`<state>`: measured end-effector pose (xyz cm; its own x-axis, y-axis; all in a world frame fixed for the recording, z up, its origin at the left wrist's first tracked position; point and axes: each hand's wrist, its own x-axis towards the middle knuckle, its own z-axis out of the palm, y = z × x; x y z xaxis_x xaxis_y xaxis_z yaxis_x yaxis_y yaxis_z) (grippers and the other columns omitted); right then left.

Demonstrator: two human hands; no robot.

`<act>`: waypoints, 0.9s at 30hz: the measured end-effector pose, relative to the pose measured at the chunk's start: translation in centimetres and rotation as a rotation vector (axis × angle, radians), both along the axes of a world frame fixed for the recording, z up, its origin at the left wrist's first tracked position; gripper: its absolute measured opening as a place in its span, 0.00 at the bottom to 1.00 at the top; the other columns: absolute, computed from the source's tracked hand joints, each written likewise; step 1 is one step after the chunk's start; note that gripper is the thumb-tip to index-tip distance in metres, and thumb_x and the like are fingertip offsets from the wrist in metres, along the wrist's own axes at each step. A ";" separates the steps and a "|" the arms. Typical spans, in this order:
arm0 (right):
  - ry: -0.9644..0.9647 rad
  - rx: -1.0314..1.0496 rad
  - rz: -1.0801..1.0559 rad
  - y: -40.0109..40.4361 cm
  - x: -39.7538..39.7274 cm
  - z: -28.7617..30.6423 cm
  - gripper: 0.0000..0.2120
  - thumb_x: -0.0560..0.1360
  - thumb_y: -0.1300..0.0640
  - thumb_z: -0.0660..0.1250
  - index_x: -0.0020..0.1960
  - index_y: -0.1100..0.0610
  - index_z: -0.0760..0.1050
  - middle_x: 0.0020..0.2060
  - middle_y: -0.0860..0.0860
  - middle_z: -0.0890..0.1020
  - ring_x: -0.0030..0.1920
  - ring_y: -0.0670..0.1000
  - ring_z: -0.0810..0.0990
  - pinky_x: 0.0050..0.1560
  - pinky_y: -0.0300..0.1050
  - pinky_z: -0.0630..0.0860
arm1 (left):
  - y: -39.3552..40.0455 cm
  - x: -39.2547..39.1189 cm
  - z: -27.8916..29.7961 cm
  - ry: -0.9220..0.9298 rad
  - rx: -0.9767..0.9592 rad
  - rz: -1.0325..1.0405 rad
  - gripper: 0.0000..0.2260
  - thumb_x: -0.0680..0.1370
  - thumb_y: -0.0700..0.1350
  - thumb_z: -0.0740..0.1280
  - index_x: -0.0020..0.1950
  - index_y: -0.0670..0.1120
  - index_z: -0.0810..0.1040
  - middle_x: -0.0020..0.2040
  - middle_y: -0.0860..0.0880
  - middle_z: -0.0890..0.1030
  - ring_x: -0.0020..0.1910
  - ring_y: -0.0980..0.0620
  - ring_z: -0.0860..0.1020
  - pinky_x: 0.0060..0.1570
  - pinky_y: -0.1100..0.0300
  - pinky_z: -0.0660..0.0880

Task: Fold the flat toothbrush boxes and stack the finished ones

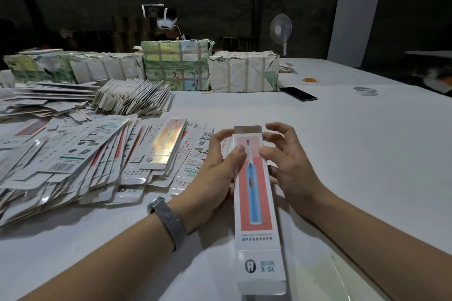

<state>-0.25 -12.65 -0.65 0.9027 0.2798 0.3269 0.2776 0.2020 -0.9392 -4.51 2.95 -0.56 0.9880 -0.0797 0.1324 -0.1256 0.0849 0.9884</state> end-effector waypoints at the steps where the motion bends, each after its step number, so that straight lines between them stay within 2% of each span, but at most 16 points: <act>1: -0.003 0.006 -0.001 -0.1 0.0 0.0 0.15 0.72 0.52 0.64 0.58 0.44 0.70 0.53 0.46 0.79 0.46 0.52 0.85 0.42 0.41 0.80 | 0.0 0.0 0.0 0.012 -0.005 0.000 0.10 0.83 0.53 0.60 0.63 0.64 0.65 0.39 0.50 0.86 0.37 0.51 0.86 0.35 0.61 0.81; 6: 0.002 0.020 0.007 -0.2 0.2 0.0 0.13 0.72 0.53 0.64 0.56 0.48 0.71 0.46 0.43 0.80 0.44 0.53 0.85 0.41 0.42 0.81 | 0.0 0.2 0.0 0.012 0.004 0.001 0.06 0.84 0.53 0.61 0.61 0.60 0.70 0.41 0.49 0.86 0.39 0.51 0.86 0.35 0.61 0.80; 10: 0.035 0.011 0.022 -0.1 0.1 0.0 0.14 0.72 0.54 0.63 0.58 0.47 0.73 0.51 0.48 0.80 0.42 0.53 0.86 0.40 0.41 0.80 | -0.1 0.2 0.0 0.024 -0.004 -0.002 0.05 0.84 0.53 0.62 0.59 0.60 0.71 0.40 0.49 0.86 0.38 0.51 0.86 0.33 0.61 0.80; 12: 0.044 -0.019 0.018 0.0 0.1 0.0 0.10 0.77 0.55 0.63 0.58 0.48 0.74 0.55 0.52 0.80 0.41 0.54 0.86 0.39 0.41 0.81 | -0.1 0.2 0.0 0.022 0.001 0.002 0.05 0.83 0.53 0.62 0.59 0.60 0.71 0.41 0.49 0.87 0.38 0.51 0.86 0.33 0.61 0.81; 14: 0.044 -0.063 0.001 0.0 0.1 -0.1 0.08 0.83 0.58 0.60 0.58 0.49 0.73 0.55 0.54 0.80 0.42 0.54 0.86 0.40 0.41 0.81 | -0.1 0.2 0.0 0.019 0.004 0.004 0.04 0.83 0.53 0.63 0.57 0.62 0.71 0.42 0.48 0.87 0.39 0.50 0.86 0.34 0.60 0.81; 19: 0.035 -0.112 -0.023 0.0 0.0 0.0 0.08 0.84 0.58 0.57 0.57 0.48 0.73 0.52 0.51 0.81 0.42 0.54 0.86 0.40 0.40 0.81 | -0.1 0.1 0.0 0.005 0.007 -0.008 0.05 0.78 0.57 0.65 0.53 0.66 0.73 0.42 0.47 0.87 0.39 0.49 0.86 0.35 0.59 0.81; 22: 0.036 -0.104 -0.051 0.1 -0.1 0.2 0.06 0.85 0.54 0.57 0.53 0.50 0.72 0.44 0.50 0.82 0.39 0.52 0.86 0.38 0.38 0.79 | 0.0 0.2 -0.2 -0.011 0.020 -0.025 0.07 0.78 0.57 0.65 0.55 0.65 0.72 0.43 0.47 0.87 0.40 0.48 0.86 0.36 0.59 0.81; 24: 0.026 -0.110 -0.098 0.3 0.0 0.5 0.09 0.84 0.51 0.58 0.47 0.52 0.71 0.35 0.48 0.81 0.36 0.50 0.84 0.37 0.39 0.80 | 0.0 0.2 -0.4 -0.029 0.051 -0.034 0.10 0.76 0.59 0.66 0.57 0.65 0.72 0.45 0.46 0.87 0.42 0.47 0.87 0.39 0.58 0.82; 27: 0.045 -0.143 -0.167 0.3 0.3 0.7 0.09 0.82 0.54 0.64 0.44 0.54 0.71 0.30 0.47 0.79 0.32 0.50 0.83 0.38 0.45 0.82 | -0.2 0.2 -0.5 -0.046 0.091 -0.042 0.14 0.75 0.60 0.65 0.60 0.64 0.70 0.47 0.45 0.87 0.45 0.44 0.87 0.42 0.56 0.82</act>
